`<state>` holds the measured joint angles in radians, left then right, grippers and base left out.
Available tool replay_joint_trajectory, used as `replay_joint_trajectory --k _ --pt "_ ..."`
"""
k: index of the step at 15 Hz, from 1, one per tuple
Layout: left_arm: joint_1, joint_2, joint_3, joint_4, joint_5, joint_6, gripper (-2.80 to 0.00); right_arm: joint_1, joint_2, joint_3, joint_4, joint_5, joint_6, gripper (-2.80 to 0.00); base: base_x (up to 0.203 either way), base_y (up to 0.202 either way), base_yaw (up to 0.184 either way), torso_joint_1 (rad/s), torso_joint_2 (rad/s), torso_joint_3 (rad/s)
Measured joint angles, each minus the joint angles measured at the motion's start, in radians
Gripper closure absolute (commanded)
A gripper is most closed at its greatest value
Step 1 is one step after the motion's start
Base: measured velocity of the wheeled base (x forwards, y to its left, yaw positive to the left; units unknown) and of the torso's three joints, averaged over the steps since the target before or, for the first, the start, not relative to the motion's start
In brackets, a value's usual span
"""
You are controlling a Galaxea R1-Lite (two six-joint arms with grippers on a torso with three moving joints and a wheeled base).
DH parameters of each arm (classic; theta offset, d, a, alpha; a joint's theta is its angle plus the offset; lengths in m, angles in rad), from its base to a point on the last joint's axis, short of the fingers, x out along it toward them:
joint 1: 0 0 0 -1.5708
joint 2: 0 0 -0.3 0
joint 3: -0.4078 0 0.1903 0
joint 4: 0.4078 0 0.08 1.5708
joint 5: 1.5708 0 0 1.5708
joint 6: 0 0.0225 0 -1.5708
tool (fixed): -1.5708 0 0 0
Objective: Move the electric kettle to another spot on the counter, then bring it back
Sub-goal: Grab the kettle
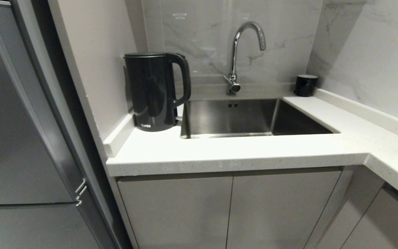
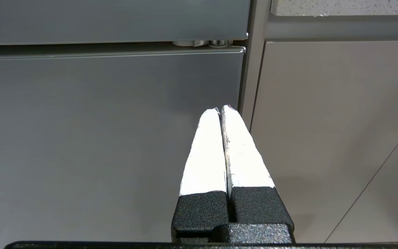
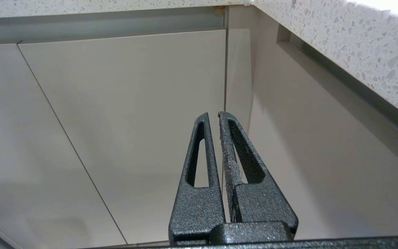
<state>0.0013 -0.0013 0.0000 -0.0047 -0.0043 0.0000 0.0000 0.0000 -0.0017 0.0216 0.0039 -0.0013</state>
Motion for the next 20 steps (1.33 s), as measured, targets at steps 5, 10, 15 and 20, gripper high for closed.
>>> replay_joint_trajectory --k 5,10,15,20 --pt "0.0 0.0 0.0 0.0 0.0 0.0 0.0 0.0 0.0 0.0 0.0 0.0 0.0 0.0 0.0 0.0 0.0 0.0 0.0 0.0" --pt "0.0 0.0 0.0 0.0 0.0 0.0 0.0 0.0 0.0 0.0 0.0 0.0 0.0 0.0 0.0 0.0 0.0 0.0 0.0 0.0" --pt "0.0 0.0 0.0 0.0 0.0 0.0 0.0 0.0 0.0 0.0 -0.001 0.0 0.0 0.0 0.0 0.0 0.0 0.0 0.0 0.0" --pt "0.0 0.0 0.0 0.0 0.0 0.0 0.0 0.0 0.0 0.0 0.0 0.0 0.0 0.0 0.0 0.0 0.0 0.0 0.0 0.0"
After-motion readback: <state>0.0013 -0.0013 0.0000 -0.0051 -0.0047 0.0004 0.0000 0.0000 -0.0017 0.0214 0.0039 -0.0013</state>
